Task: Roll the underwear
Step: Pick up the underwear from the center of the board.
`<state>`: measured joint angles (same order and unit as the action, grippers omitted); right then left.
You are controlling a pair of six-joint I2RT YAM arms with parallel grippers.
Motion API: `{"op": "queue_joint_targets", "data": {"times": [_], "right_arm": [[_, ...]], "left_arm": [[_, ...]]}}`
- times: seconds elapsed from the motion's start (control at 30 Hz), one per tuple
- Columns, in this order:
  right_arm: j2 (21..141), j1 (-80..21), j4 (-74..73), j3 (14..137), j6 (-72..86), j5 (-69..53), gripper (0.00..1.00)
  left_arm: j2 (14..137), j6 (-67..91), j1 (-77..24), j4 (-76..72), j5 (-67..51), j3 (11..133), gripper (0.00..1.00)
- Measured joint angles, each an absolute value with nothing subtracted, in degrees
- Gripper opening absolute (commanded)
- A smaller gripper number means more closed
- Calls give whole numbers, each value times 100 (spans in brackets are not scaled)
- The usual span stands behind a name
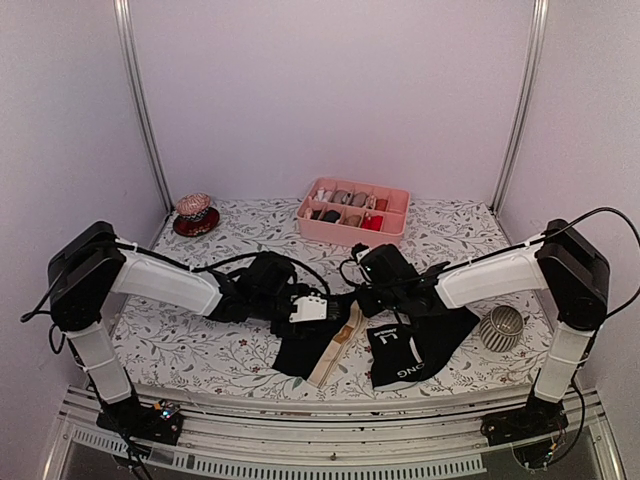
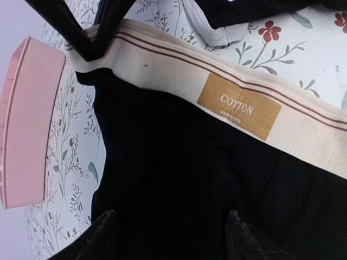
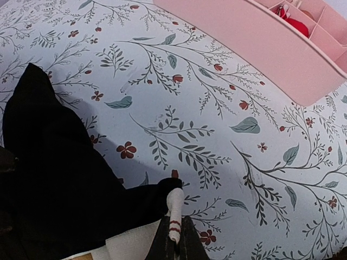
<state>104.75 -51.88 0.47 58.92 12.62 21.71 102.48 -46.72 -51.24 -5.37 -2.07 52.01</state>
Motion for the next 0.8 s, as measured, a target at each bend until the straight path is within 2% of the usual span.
{"op": "queue_joint_targets", "data": {"times": [0.27,0.7,0.8], "right_arm": [[10527,-5083,38,5892,1409,2117,2],[10595,-5017,36,5892,1461,2038,2],[10613,-5017,36,5892,1461,2038,2]], "left_arm": [[10269,-4834,-5347,-534,-207,5205,64],[10610,-4823,-5363,-523,-89,5430,43],[10610,-4777,-5363,-528,-97,5459,41]]}}
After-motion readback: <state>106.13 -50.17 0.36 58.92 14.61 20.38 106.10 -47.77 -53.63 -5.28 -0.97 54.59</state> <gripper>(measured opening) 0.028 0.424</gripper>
